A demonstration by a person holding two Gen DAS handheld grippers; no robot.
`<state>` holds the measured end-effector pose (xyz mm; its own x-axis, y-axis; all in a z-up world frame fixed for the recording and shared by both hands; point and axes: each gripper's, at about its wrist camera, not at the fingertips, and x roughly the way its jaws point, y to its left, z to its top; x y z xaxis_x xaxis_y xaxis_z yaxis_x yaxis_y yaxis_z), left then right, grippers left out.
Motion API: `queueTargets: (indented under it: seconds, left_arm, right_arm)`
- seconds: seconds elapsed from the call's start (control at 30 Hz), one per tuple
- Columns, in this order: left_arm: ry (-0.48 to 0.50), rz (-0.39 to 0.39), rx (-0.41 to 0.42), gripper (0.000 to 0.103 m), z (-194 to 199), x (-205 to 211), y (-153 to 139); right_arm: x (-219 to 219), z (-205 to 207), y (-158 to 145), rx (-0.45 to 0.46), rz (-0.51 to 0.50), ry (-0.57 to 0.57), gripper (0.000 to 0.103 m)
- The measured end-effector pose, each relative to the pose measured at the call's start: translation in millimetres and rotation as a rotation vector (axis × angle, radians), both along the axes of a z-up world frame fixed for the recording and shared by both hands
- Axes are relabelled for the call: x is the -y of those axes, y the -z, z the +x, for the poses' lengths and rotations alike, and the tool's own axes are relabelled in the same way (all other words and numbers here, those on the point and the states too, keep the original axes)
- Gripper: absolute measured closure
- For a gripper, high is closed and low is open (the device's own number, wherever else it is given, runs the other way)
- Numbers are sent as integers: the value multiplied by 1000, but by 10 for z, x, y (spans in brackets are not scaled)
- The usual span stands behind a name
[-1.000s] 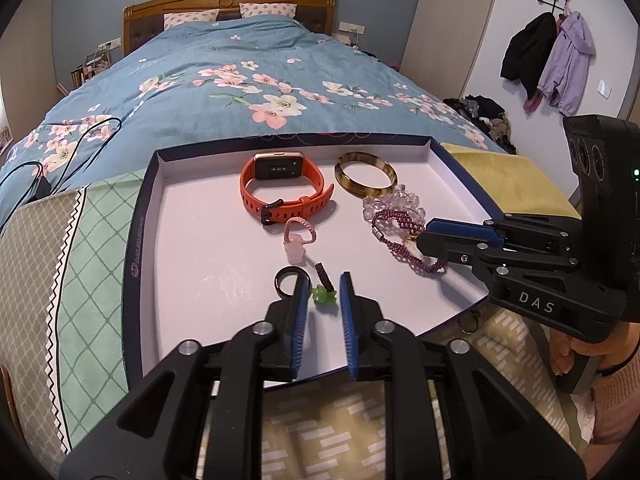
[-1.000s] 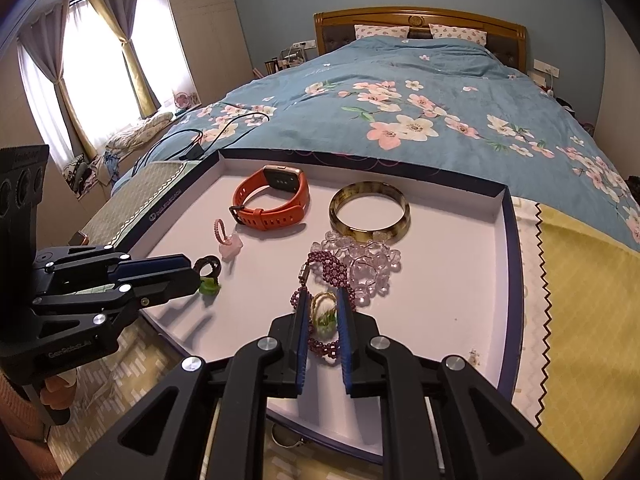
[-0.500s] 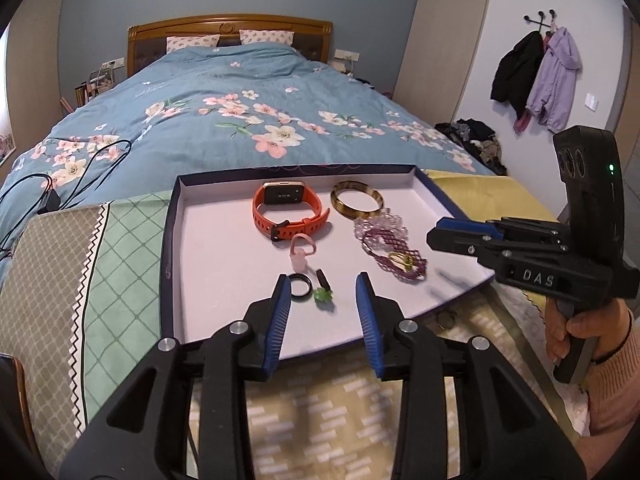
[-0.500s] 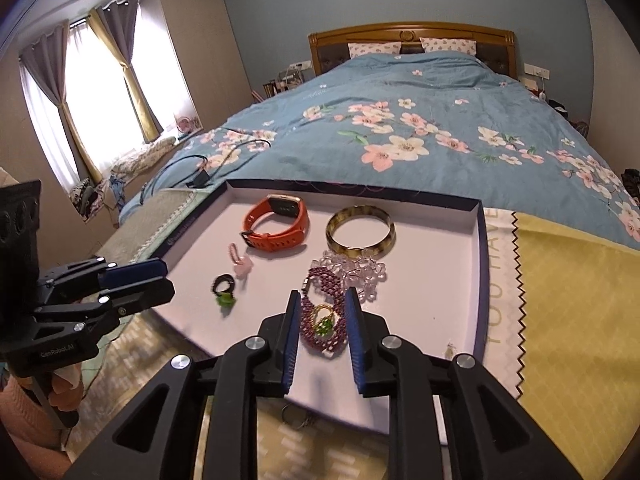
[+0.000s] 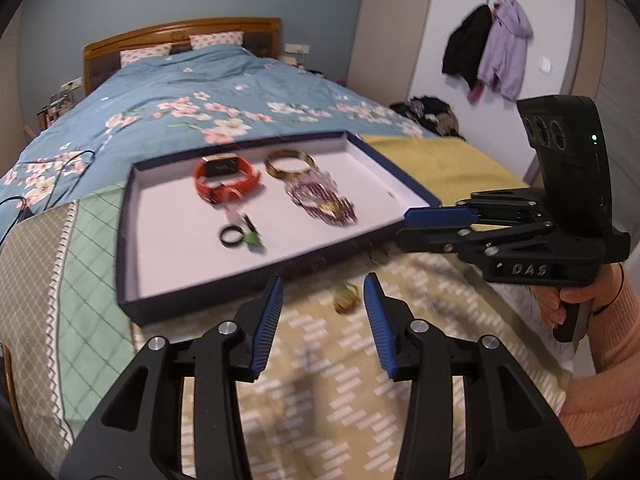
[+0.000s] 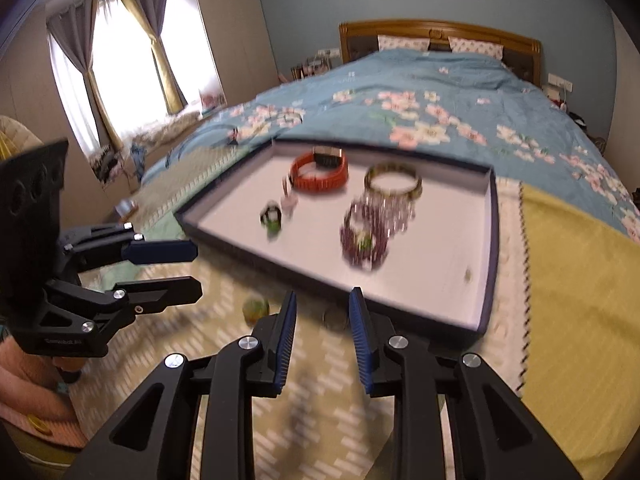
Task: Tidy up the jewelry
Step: 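Grasp the gold ring with the left tool while the right tool grasps the silver ring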
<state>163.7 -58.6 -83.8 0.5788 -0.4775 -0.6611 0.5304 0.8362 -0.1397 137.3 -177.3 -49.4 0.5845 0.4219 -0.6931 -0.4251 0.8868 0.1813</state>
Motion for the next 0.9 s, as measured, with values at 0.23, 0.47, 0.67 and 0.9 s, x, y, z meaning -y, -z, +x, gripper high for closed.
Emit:
queueTargets:
  seconds: [0.23, 0.47, 0.67, 0.9]
  left_arm:
    - [18, 29, -36, 61, 37, 122, 143]
    - [4, 33, -54, 62, 101, 100, 185]
    - [5, 32, -58, 62, 111, 96, 200]
    - [14, 47, -55, 62, 98, 120, 219]
  right_arm:
    - [-132, 12, 140, -29, -25, -31, 78]
    - [-222, 121, 214, -57, -61, -42, 79]
    - [-222, 76, 230, -67, -71, -57, 80]
    - [-188, -139, 208, -68, -80, -86, 85]
